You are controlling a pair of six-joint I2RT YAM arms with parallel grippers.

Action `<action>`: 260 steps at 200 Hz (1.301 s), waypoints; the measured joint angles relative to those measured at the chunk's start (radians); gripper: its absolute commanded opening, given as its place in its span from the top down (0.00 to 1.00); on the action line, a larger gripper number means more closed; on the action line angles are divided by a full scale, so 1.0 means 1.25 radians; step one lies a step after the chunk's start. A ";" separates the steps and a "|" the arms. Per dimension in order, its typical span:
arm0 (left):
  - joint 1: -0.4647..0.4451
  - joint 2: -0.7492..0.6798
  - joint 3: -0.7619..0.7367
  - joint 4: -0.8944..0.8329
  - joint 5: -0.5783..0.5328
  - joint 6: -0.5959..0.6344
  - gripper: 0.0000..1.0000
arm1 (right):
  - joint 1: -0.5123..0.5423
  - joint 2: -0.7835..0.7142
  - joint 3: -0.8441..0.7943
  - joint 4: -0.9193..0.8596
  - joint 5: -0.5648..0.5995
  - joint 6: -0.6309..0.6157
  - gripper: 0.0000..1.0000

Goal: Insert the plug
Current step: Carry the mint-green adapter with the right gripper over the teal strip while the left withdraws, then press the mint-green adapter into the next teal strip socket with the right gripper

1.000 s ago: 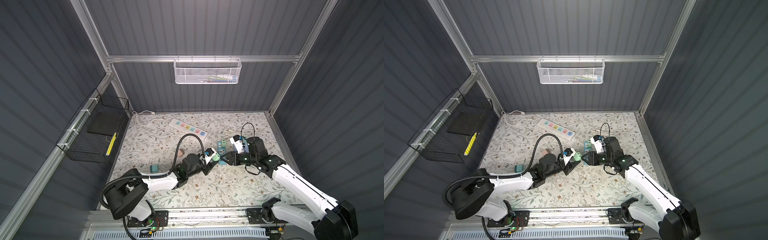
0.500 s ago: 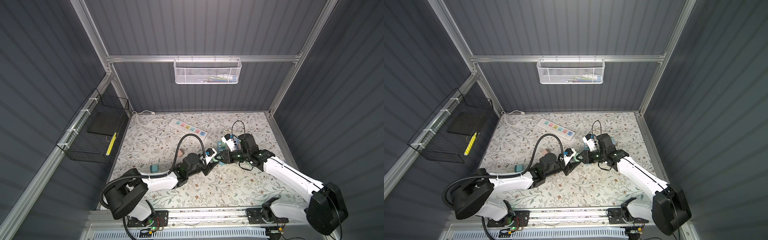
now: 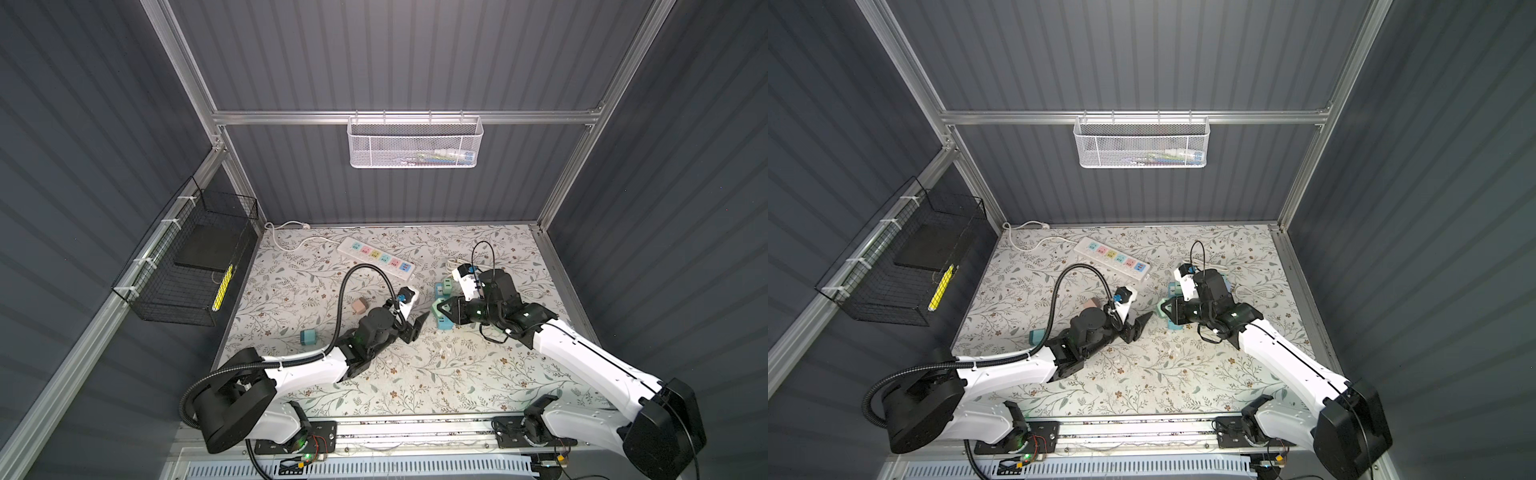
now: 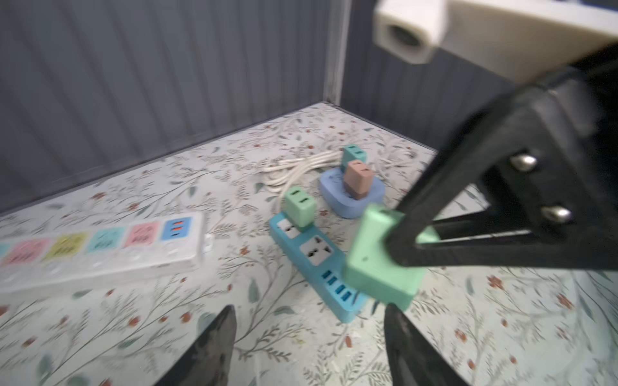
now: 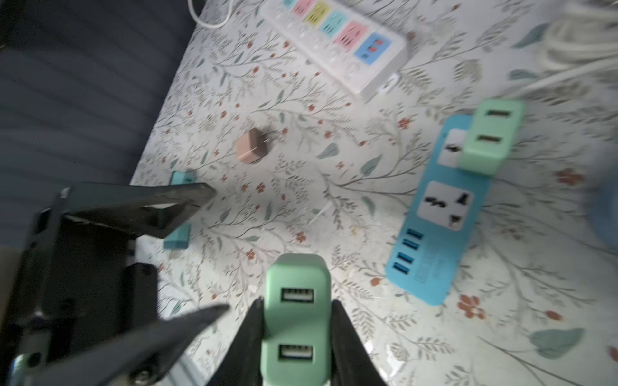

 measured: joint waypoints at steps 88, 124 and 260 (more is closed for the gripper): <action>0.005 -0.016 0.026 -0.389 -0.354 -0.399 0.17 | 0.030 0.133 -0.048 0.063 0.367 0.015 0.84; 0.005 -0.039 -0.013 -0.428 -0.385 -0.461 0.17 | 0.030 0.179 -0.037 0.088 0.380 0.022 0.84; 0.005 -0.089 -0.052 -0.441 -0.407 -0.482 0.11 | 0.041 0.321 0.052 0.122 0.426 0.044 0.84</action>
